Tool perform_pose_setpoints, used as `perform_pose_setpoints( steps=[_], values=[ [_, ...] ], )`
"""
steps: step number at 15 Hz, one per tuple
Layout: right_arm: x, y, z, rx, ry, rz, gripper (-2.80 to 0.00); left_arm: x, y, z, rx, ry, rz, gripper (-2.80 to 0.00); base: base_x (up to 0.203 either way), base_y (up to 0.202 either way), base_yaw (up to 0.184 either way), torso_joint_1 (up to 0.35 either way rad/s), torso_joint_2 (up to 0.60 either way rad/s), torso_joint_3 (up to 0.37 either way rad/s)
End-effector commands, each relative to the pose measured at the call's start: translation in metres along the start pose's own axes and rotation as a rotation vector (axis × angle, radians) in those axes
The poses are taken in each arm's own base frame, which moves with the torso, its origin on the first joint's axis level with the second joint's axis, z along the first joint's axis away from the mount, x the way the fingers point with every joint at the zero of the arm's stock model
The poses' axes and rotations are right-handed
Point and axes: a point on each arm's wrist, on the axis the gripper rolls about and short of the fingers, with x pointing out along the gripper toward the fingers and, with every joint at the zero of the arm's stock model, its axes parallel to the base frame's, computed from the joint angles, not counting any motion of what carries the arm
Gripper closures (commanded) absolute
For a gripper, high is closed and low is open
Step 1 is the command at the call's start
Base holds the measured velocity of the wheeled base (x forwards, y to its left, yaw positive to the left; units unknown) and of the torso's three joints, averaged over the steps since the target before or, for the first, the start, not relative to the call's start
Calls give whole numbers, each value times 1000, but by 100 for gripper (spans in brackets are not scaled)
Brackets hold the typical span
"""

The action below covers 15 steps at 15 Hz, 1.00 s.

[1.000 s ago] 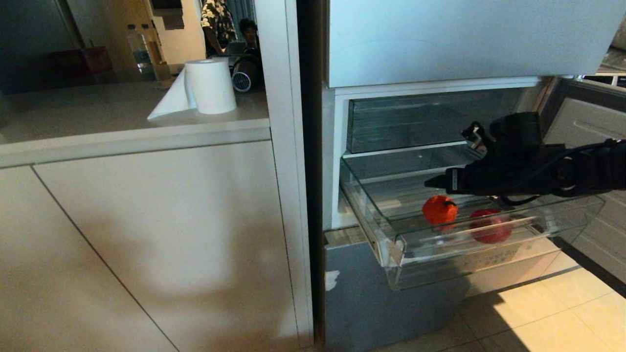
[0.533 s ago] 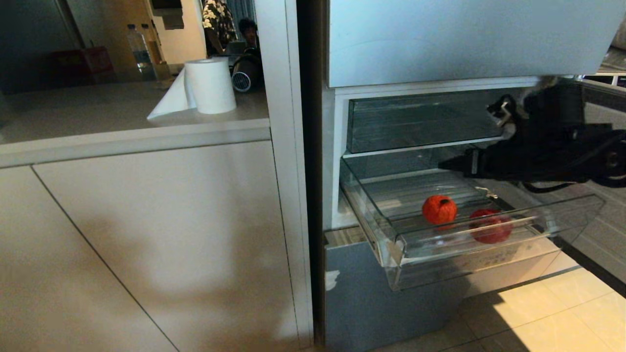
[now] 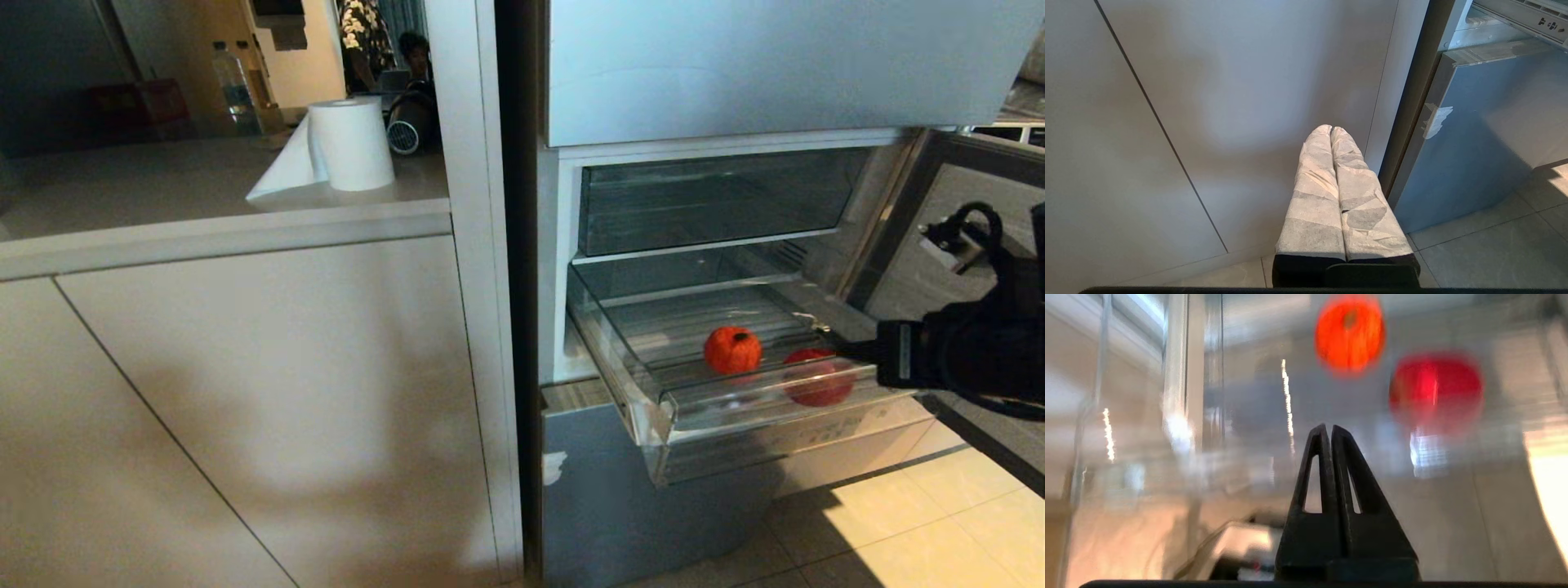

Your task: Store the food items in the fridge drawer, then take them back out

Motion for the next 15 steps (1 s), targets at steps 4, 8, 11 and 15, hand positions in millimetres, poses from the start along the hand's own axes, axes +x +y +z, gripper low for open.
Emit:
perform_pose_setpoints(
  steps=[4, 8, 11, 15],
  values=[
    [-52, 2, -30, 30, 158, 7, 0, 0, 0, 0, 0, -3, 0, 0, 0, 0, 0, 0, 0, 0],
    [-1, -3, -36, 33, 356, -22, 0, 0, 0, 0, 0, -2, 0, 0, 0, 0, 0, 0, 0, 0],
    [42, -6, -30, 34, 437, -31, 0, 0, 0, 0, 0, -2, 0, 0, 0, 0, 0, 0, 0, 0],
    [88, -8, -15, 38, 456, -34, 0, 0, 0, 0, 0, -3, 0, 0, 0, 0, 0, 0, 0, 0]
  ],
)
